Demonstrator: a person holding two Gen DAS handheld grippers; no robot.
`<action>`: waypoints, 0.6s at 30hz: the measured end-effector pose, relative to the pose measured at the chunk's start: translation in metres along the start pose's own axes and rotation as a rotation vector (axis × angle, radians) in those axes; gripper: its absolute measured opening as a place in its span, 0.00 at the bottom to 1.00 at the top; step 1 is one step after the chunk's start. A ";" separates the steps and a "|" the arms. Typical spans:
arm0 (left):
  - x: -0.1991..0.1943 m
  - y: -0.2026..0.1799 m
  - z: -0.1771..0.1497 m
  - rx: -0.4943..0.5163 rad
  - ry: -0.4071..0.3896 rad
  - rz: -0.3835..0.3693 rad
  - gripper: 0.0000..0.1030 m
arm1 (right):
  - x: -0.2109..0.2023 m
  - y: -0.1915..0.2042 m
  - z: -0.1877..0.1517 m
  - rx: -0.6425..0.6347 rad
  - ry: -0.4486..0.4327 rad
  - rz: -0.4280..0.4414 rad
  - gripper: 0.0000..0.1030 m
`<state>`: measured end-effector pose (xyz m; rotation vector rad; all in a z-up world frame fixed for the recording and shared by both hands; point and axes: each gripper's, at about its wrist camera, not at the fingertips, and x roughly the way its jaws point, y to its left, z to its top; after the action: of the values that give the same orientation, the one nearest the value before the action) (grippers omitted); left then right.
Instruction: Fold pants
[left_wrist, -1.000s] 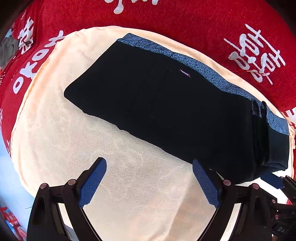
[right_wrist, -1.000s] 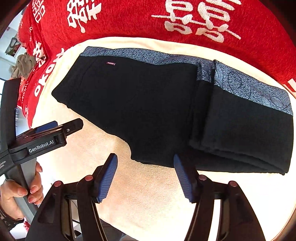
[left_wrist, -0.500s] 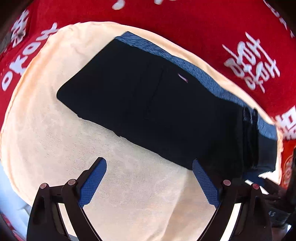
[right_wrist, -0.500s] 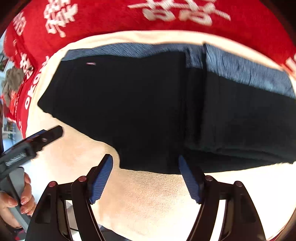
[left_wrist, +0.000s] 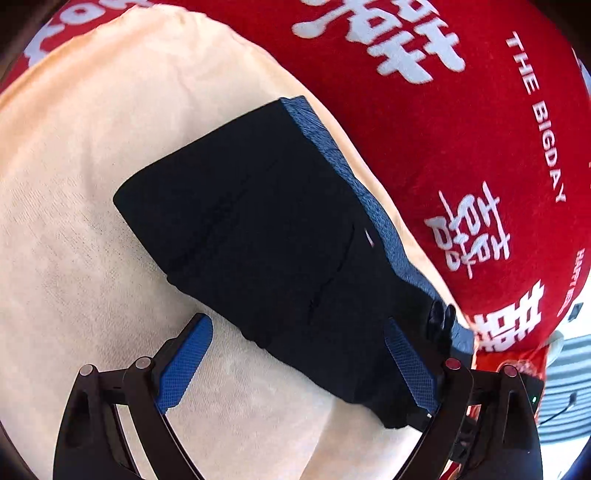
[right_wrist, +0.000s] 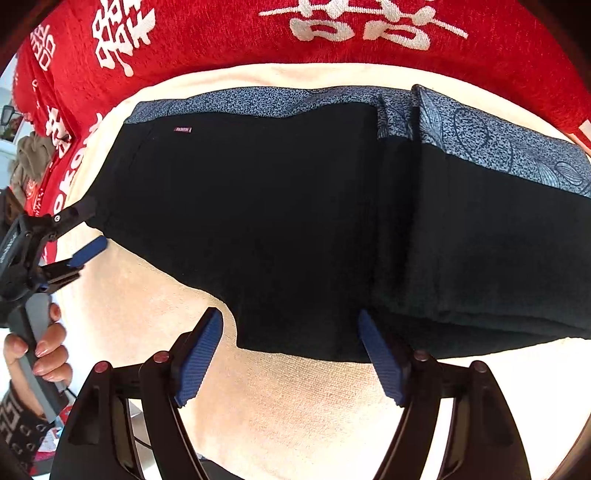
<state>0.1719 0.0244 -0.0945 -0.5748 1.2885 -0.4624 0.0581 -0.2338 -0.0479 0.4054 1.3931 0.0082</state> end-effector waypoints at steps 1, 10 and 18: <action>-0.001 0.003 0.001 -0.012 -0.021 -0.020 0.92 | 0.000 0.000 -0.001 -0.003 -0.004 0.002 0.77; 0.013 -0.018 0.020 -0.017 -0.077 0.007 0.92 | 0.000 0.002 -0.004 -0.037 -0.010 -0.002 0.77; 0.032 -0.034 0.025 0.013 -0.113 0.252 0.68 | -0.014 0.001 0.007 0.014 0.012 0.044 0.77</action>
<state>0.2032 -0.0177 -0.0926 -0.4143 1.2294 -0.2258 0.0628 -0.2378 -0.0336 0.4479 1.3970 0.0371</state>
